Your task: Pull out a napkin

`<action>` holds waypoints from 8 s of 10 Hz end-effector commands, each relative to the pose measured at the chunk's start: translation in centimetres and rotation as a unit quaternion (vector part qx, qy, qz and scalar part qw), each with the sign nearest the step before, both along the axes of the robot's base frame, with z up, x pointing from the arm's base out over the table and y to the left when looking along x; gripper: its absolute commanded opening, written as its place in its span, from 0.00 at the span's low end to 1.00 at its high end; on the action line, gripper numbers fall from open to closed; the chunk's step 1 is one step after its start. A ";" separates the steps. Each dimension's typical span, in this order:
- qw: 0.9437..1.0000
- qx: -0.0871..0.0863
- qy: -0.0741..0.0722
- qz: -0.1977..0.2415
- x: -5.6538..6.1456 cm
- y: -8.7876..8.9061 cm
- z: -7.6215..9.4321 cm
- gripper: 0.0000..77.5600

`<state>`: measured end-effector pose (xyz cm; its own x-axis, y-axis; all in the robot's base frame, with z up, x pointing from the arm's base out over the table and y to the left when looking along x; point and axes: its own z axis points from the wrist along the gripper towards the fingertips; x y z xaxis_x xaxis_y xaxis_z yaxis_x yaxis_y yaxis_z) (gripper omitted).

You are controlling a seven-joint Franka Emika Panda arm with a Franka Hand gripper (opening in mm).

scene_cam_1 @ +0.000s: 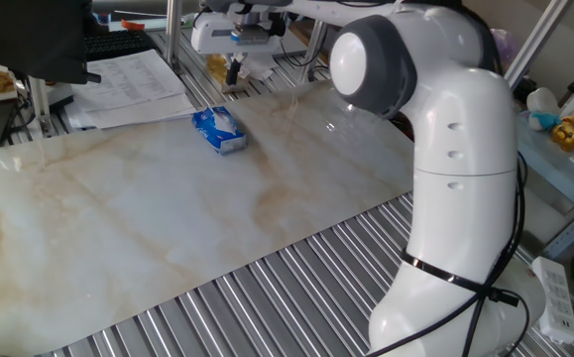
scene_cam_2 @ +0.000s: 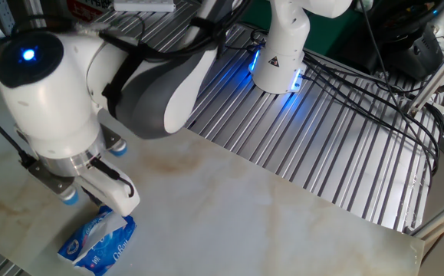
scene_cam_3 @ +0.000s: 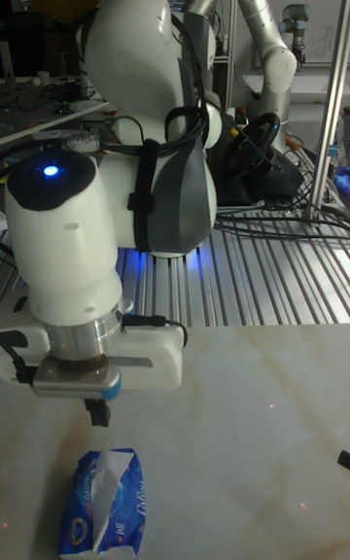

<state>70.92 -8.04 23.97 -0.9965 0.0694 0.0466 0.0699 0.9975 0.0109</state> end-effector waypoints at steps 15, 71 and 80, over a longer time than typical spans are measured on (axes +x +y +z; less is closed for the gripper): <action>1.000 -0.004 -0.015 -0.007 2.6 1.5 -5.2 0.00; 0.999 -0.012 -0.044 0.019 2.9 1.0 -10.2 1.00; 0.999 -0.013 -0.046 0.020 2.8 1.0 -11.0 1.00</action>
